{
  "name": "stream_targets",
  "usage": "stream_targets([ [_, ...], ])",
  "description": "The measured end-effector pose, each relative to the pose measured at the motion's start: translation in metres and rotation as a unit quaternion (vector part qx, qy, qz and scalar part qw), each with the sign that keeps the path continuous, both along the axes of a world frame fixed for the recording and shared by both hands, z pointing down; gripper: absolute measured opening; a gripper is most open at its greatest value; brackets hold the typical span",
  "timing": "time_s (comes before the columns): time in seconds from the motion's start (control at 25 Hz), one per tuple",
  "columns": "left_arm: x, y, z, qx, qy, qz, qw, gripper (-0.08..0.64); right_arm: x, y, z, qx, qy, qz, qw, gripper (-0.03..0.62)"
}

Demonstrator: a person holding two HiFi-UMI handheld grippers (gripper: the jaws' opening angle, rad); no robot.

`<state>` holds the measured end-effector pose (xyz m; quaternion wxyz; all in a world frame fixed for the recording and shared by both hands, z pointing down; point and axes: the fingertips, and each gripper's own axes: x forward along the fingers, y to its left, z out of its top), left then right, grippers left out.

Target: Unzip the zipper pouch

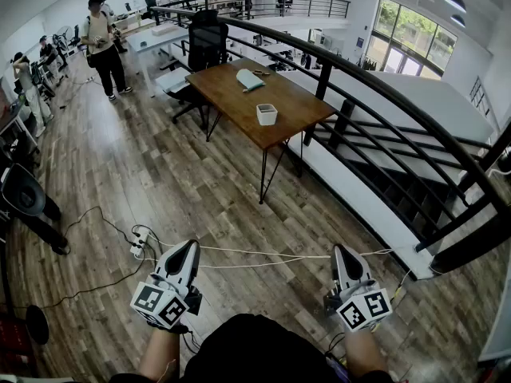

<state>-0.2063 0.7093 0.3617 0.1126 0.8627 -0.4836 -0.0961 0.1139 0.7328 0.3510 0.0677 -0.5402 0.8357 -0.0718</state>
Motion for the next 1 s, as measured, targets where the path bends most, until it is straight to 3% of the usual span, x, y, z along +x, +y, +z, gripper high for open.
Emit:
stream_targets([
  [0.52,0.010,0.009,0.001,-0.003,-0.007,0.014,0.9999,0.014,-0.002,0.011,0.011,-0.008,-0.012,-0.002,1.000,-0.006],
  [0.72,0.022,0.016,-0.003,0.005,-0.026,0.020,0.9994,0.015,0.002,0.017,0.013,-0.008,-0.010,0.010,1.000,-0.006],
  [0.92,0.040,0.020,-0.009,0.008,-0.011,0.031,0.9994,0.017,0.012,0.025,0.007,0.010,-0.028,0.022,0.999,-0.003],
  [1.0,0.046,0.022,-0.012,0.013,-0.023,0.029,0.9992,0.033,0.016,0.029,0.005,0.017,-0.027,0.027,0.999,0.047],
])
